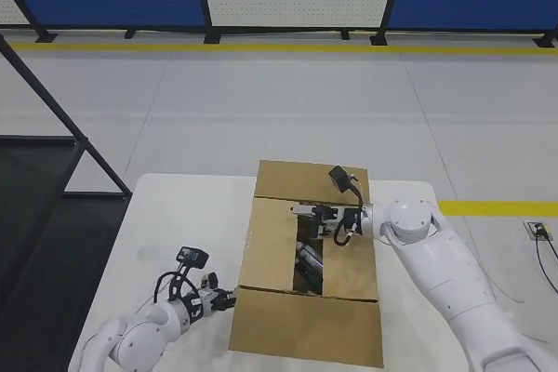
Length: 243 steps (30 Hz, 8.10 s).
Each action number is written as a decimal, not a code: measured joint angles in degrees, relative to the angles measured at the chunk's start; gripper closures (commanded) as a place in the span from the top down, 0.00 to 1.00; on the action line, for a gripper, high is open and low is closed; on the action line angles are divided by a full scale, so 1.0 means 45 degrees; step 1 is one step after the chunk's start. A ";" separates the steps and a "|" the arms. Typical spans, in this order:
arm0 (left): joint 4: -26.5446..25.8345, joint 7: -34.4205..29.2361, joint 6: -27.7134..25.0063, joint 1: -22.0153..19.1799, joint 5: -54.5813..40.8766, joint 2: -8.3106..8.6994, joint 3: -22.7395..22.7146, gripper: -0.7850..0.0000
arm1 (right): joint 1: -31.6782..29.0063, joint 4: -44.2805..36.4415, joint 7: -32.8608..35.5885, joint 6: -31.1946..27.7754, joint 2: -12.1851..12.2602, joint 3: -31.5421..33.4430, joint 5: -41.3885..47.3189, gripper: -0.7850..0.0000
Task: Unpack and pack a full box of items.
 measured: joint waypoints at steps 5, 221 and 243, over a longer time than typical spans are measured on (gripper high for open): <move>-0.0127 -0.0108 -0.0434 0.0216 -0.0106 0.0051 -0.0150 1.00 | -0.0041 -0.0053 0.0097 -0.0041 0.0006 0.0011 0.0000 1.00; -0.0501 0.1038 -0.0171 0.2433 -0.4945 0.0959 -0.4041 0.35 | -0.1877 -0.3656 -0.0321 -0.1715 -0.1101 0.1489 0.1973 1.00; -0.0068 0.1312 0.0034 0.2580 -0.6111 0.1028 -0.5265 0.68 | 0.0075 -0.1929 -0.1552 -0.1622 -0.2359 -0.1593 0.1878 1.00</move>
